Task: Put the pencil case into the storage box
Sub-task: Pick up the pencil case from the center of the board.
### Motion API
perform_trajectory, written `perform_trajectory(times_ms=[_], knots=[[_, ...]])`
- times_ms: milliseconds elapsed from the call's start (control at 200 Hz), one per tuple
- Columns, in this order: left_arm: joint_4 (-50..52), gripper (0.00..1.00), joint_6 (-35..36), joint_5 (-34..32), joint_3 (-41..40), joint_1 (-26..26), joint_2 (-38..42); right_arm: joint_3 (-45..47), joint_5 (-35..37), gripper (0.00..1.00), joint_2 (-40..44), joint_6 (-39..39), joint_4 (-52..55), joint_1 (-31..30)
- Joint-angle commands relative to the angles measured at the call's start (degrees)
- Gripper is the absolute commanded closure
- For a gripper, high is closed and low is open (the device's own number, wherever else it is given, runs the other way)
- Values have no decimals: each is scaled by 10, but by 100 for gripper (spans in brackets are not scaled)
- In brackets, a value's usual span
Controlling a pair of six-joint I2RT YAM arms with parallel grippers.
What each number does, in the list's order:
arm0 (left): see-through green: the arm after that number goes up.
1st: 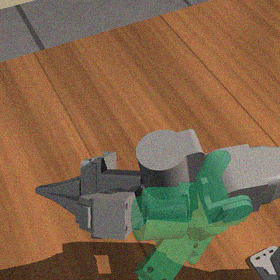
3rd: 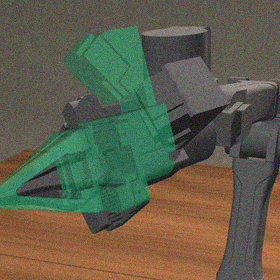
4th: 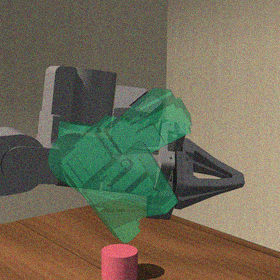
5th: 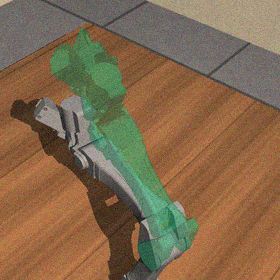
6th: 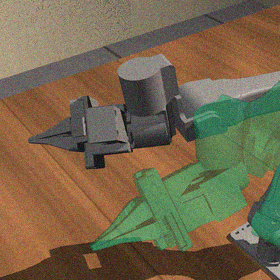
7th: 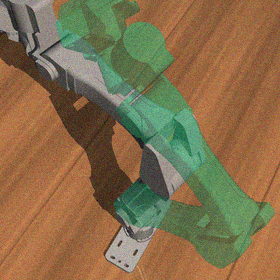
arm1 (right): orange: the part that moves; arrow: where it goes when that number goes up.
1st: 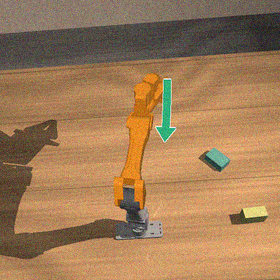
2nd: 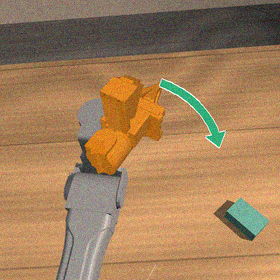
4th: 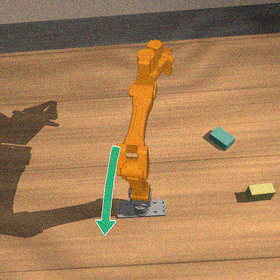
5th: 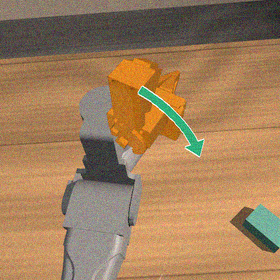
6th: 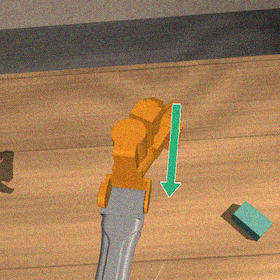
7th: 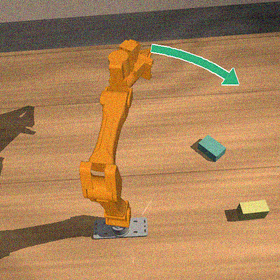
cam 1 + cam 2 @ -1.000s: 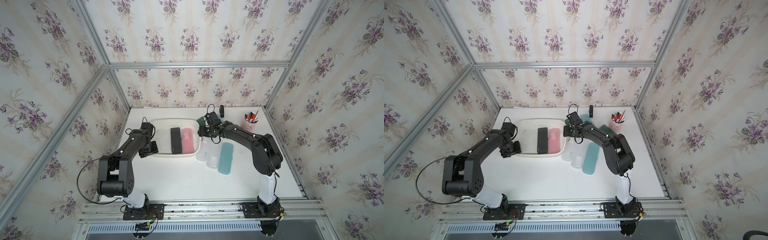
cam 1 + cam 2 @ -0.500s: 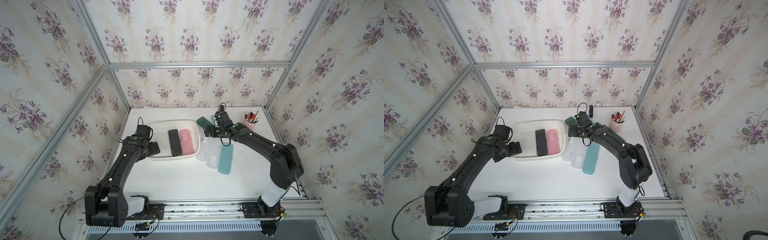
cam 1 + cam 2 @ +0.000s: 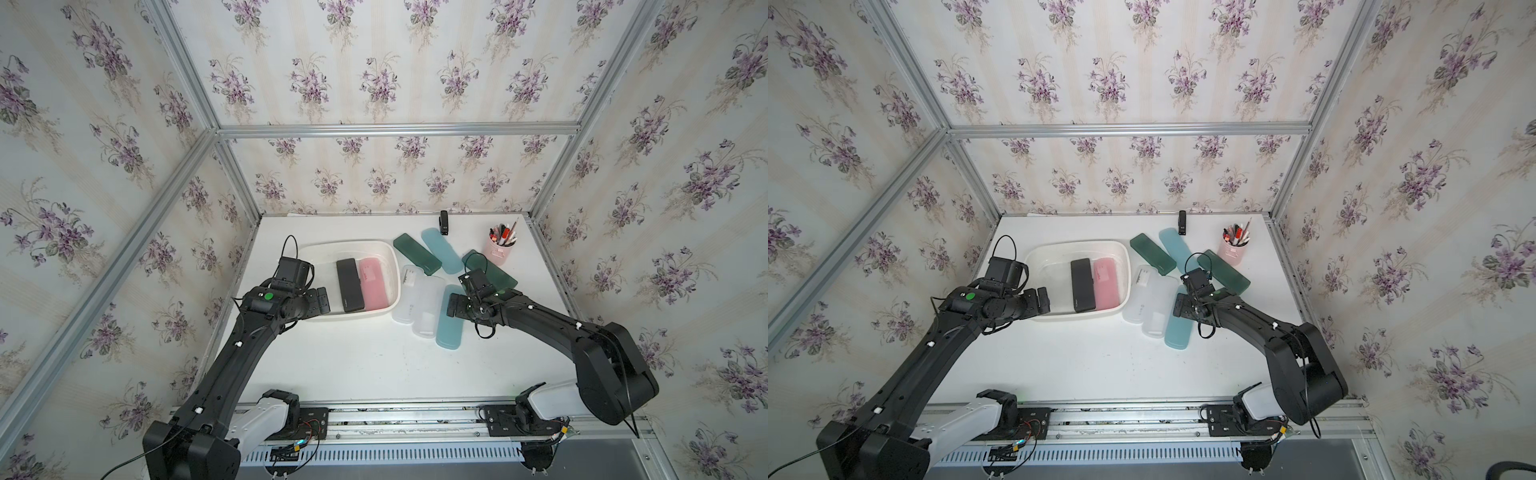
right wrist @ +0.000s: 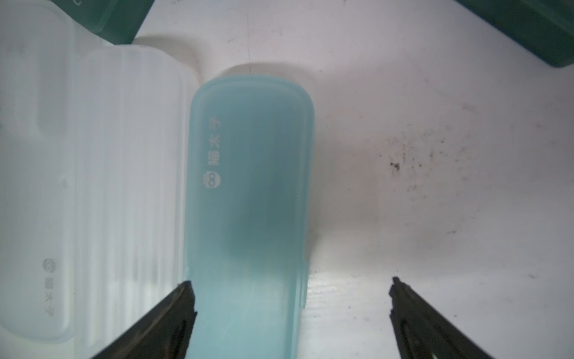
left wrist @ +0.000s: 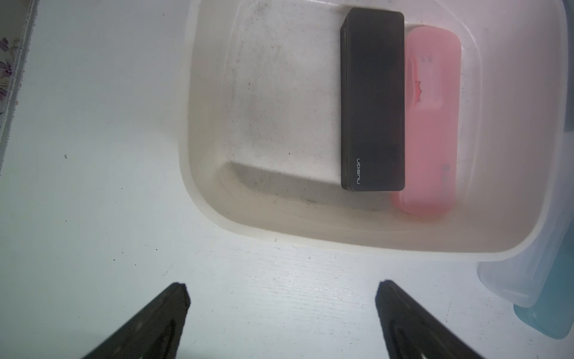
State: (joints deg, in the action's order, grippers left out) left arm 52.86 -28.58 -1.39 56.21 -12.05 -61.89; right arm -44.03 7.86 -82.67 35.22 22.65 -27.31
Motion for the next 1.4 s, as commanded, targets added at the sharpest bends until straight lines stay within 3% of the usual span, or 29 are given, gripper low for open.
perform_trajectory(times_ms=[0, 774, 1129, 1394], knots=[[3, 1, 12, 3, -5, -10, -2, -3, 2, 0, -16, 18, -29, -1], [-16, 1, 37, -14, -46, -17, 6, -38, 32, 1, -121, 38, -11, -31], [-13, 1, 28, -34, -49, -17, 3, -16, 54, 20, -127, 16, 21, -31], [-4, 1, 19, -44, -1, -16, -27, -24, 29, 30, -135, -1, 19, -31]])
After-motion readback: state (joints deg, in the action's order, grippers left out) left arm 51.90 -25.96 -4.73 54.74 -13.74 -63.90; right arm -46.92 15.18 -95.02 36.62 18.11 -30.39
